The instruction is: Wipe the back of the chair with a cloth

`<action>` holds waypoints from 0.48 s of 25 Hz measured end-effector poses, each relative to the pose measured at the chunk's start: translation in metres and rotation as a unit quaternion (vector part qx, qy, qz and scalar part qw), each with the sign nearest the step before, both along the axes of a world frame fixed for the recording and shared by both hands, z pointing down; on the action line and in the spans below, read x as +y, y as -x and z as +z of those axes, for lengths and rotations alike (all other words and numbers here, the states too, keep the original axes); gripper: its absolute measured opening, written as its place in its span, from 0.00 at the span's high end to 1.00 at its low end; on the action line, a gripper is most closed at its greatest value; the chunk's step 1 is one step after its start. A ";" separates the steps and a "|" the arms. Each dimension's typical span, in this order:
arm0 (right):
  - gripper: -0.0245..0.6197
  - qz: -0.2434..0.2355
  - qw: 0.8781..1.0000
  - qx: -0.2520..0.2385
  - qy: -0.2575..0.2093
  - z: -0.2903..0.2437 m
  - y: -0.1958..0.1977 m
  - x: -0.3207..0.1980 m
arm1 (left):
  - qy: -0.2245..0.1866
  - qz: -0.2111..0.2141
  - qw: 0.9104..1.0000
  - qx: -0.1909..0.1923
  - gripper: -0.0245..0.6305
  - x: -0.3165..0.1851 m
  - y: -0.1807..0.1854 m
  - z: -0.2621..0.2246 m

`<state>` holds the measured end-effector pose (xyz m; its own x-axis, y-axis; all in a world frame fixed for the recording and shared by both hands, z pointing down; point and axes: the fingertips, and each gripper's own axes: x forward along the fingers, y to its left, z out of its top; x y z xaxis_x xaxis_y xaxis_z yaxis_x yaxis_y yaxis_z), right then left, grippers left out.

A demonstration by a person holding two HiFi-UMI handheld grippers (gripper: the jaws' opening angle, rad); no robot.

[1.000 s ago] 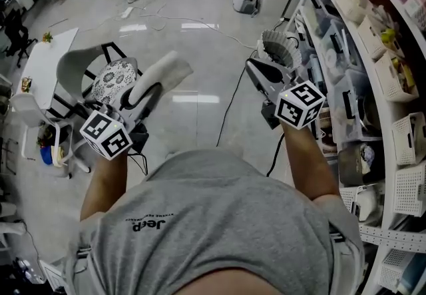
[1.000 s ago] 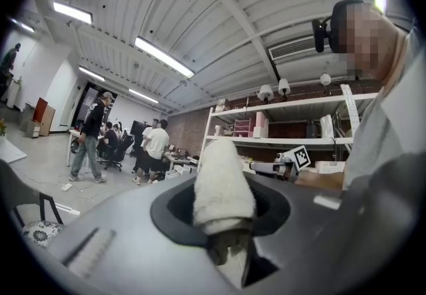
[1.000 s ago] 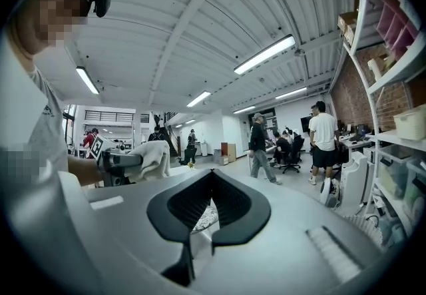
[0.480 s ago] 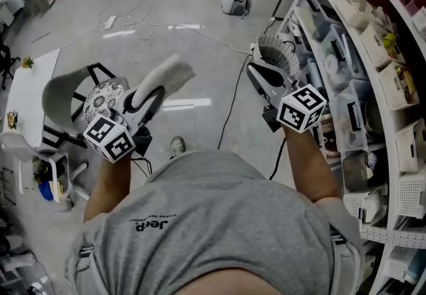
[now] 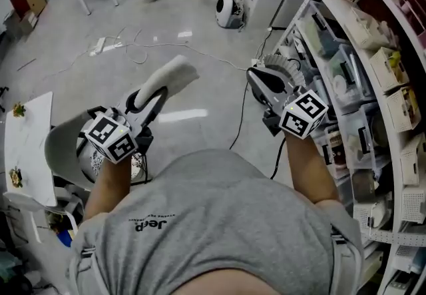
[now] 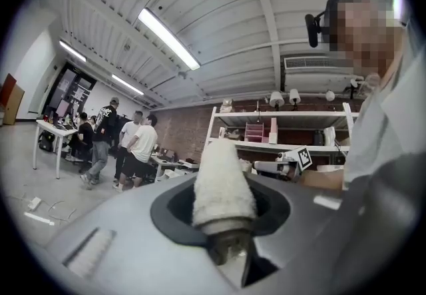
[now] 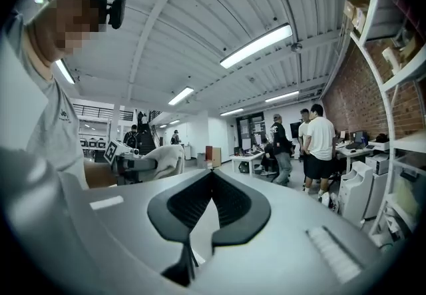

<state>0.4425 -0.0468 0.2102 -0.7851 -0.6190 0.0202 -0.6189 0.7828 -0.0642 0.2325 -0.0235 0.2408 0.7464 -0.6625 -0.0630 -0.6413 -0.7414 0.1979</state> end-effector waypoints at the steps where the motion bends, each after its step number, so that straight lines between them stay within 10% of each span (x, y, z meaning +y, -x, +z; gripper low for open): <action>1: 0.95 0.001 1.000 0.002 0.003 0.002 0.004 -0.012 | -0.001 0.002 1.000 0.002 0.72 -0.014 0.006 0.001; 12: 0.95 -0.017 0.999 -0.017 0.038 0.034 -0.005 -0.138 | 0.043 -0.028 0.999 -0.010 0.72 -0.123 0.006 0.034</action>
<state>0.4471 -0.1849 0.2444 -0.8064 -0.5900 0.0400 -0.5889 0.7951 -0.1448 0.2260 -0.1461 0.2748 0.7085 -0.7056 0.0115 -0.6859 -0.6847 0.2463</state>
